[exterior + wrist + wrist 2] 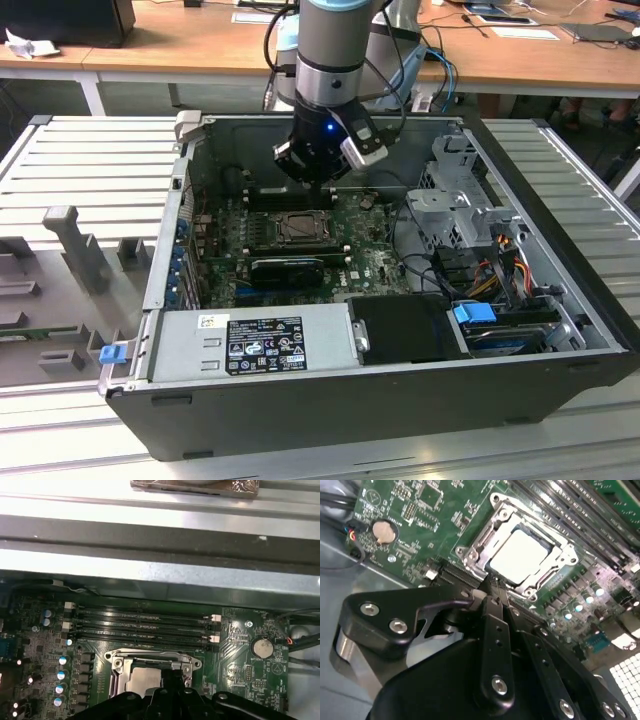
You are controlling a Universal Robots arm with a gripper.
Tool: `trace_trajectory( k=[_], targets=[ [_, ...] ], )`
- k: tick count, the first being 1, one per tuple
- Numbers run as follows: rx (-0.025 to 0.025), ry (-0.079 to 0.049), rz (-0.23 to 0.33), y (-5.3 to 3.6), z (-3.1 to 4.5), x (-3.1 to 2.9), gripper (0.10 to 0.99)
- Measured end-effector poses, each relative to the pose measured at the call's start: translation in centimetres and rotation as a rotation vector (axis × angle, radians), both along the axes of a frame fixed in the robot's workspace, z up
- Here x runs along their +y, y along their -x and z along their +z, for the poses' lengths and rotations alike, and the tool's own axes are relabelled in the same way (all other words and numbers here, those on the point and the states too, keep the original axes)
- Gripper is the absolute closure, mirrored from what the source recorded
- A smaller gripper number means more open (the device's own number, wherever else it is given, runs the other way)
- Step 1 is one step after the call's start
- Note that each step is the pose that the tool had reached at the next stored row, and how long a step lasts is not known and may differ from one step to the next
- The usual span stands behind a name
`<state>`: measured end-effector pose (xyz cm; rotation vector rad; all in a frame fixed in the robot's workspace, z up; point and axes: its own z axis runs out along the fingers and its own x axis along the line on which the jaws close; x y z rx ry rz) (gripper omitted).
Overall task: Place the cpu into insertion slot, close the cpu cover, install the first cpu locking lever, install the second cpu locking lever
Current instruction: 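Install the second cpu locking lever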
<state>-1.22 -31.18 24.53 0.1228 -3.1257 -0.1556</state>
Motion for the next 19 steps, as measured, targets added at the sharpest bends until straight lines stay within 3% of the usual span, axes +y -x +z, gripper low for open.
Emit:
trace_trajectory(
  k=[4,9,13,15,16,17,19],
  targets=[
    [0.0000,0.000,0.000,0.00,-0.10,-1.72,0.980],
    [0.0004,0.000,0.000,0.00,-0.42,-2.83,0.980],
    [0.0036,-0.003,0.000,0.00,-0.78,-4.77,0.980],
    [0.0059,-0.015,0.000,0.00,-0.84,-5.11,0.980],
    [0.0080,-0.037,0.000,0.00,-0.85,-5.22,0.980],
    [0.0109,-0.043,0.000,0.00,-0.93,-5.46,0.980],
    [0.0111,-0.043,0.000,0.00,-0.97,-6.10,0.980]
  ],
)
